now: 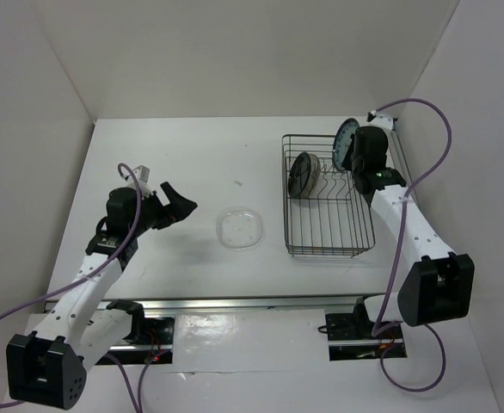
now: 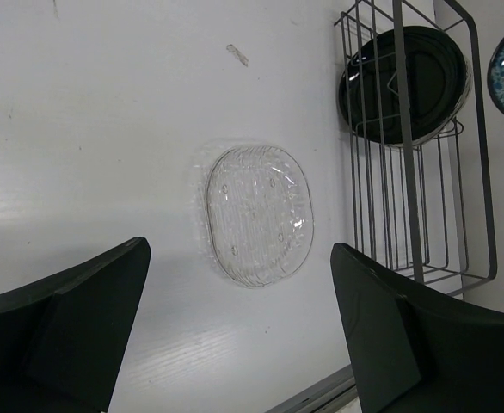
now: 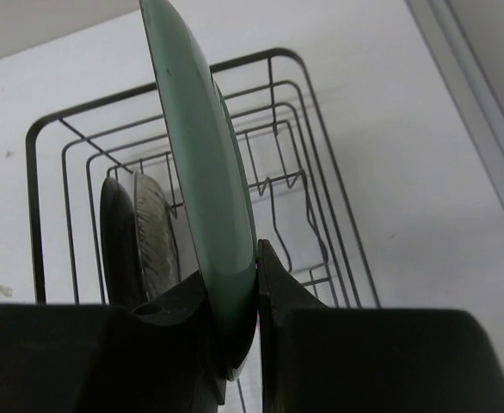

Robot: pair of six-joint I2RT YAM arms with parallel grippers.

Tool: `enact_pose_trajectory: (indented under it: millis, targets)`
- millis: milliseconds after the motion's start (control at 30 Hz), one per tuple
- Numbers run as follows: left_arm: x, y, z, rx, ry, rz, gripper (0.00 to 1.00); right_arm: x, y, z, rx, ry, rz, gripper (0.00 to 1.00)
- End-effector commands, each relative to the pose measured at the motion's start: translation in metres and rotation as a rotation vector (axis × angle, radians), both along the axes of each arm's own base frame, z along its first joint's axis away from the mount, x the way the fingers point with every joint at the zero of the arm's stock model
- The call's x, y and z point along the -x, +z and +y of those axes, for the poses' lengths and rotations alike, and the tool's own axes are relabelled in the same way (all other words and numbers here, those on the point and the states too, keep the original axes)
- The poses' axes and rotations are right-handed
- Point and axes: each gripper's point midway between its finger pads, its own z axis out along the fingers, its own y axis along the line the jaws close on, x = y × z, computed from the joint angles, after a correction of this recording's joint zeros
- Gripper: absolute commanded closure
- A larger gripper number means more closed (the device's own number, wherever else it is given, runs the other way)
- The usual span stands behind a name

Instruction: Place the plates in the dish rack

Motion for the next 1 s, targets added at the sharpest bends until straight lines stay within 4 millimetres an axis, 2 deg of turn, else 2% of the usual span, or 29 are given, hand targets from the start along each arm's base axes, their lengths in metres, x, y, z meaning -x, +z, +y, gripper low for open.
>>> enact_pose_trajectory:
  millis: [0, 167, 300, 367, 467, 767, 967]
  targets:
    - [-0.005, 0.017, 0.001, 0.017, 0.02, -0.051, 0.0, -0.012, 0.002, 0.027, -0.046, 0.074, -0.043, 0.95]
    - [-0.005, 0.02, 0.001, 0.018, 0.02, -0.061, 0.0, -0.018, -0.007, 0.028, -0.026, 0.052, -0.015, 0.95]
    - [-0.004, 0.018, 0.002, 0.013, 0.028, -0.053, 0.0, -0.021, -0.018, 0.039, -0.023, 0.075, 0.005, 0.95]
    - [-0.004, 0.018, 0.002, 0.013, 0.028, -0.053, 0.0, -0.022, -0.022, 0.037, -0.017, 0.067, 0.015, 0.95]
    - [-0.004, 0.018, 0.002, 0.013, 0.028, -0.053, 0.0, -0.024, -0.022, 0.042, -0.02, 0.076, -0.001, 0.95]
    - [-0.003, 0.018, 0.001, 0.01, 0.015, -0.056, 0.0, -0.029, -0.049, 0.038, 0.019, 0.035, 0.059, 0.95]
    - [-0.003, 0.018, 0.001, 0.01, 0.015, -0.056, 0.0, -0.031, -0.045, 0.036, 0.021, 0.026, 0.049, 0.96]
